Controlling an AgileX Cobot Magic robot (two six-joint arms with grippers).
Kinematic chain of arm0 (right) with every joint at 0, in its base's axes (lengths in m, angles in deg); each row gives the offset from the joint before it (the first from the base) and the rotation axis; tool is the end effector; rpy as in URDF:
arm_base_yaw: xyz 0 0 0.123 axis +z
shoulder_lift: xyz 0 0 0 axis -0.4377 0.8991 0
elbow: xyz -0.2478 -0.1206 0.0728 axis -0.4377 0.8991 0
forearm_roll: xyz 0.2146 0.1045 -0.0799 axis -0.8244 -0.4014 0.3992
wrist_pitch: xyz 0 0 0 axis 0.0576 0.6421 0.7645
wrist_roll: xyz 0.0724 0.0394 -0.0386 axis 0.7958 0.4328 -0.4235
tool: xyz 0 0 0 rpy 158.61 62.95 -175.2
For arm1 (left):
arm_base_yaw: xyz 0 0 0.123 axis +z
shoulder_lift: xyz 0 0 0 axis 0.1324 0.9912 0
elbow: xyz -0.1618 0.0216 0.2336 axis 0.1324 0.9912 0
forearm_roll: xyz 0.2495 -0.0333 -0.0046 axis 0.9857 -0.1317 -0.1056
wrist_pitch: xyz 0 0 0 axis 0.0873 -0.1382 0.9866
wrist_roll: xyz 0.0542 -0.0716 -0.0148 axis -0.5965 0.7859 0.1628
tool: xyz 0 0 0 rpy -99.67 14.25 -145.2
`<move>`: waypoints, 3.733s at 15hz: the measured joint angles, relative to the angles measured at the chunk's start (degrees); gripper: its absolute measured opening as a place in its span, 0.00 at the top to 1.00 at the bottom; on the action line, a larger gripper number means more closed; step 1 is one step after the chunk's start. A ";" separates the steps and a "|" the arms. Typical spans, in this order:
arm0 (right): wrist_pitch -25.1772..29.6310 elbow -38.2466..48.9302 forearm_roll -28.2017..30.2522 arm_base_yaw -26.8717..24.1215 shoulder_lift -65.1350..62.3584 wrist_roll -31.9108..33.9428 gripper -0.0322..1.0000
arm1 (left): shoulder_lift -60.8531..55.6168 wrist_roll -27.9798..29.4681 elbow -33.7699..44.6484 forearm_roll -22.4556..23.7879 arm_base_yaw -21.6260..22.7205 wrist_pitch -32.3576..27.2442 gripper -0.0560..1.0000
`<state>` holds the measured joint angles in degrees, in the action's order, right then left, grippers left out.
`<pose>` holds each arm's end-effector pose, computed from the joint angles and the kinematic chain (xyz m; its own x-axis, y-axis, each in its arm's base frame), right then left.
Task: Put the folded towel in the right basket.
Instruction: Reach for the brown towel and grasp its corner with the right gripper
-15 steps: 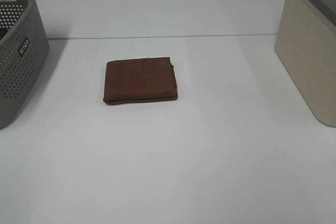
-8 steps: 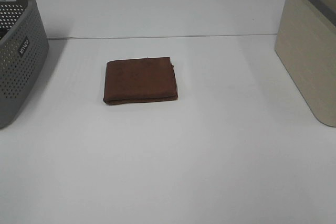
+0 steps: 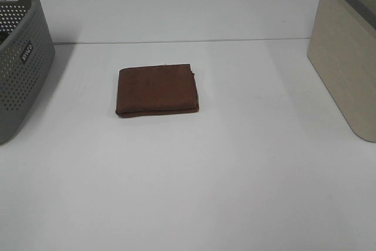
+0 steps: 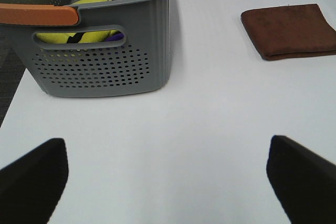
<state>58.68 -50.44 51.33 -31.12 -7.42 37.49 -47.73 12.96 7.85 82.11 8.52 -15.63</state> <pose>-0.0066 0.0078 0.2779 -0.4519 -0.0819 -0.8883 -0.0361 0.9966 -0.0736 -0.0053 -0.0010 0.2762 -0.4490 -0.0011 -0.8935 -0.0039 1.0000 0.0007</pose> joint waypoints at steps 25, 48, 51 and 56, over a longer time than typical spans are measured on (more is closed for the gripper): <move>-20.45 -47.27 -23.66 0.00 76.55 -14.32 0.26 | 0.00 0.00 0.00 0.00 0.00 0.00 0.02; 3.67 -91.96 -36.90 15.99 145.13 -7.91 0.28 | 0.00 0.00 0.00 0.00 0.00 0.00 0.02; 3.09 -92.36 -37.24 16.10 148.11 -8.48 0.28 | 0.00 0.00 0.00 0.00 0.00 0.00 0.02; -2.18 -92.99 -40.05 21.83 150.46 -9.45 0.29 | 0.00 0.00 0.00 0.00 0.00 0.00 0.02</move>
<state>56.50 -143.43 11.28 -9.29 143.04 28.04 -47.73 12.96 7.85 82.11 8.52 -15.63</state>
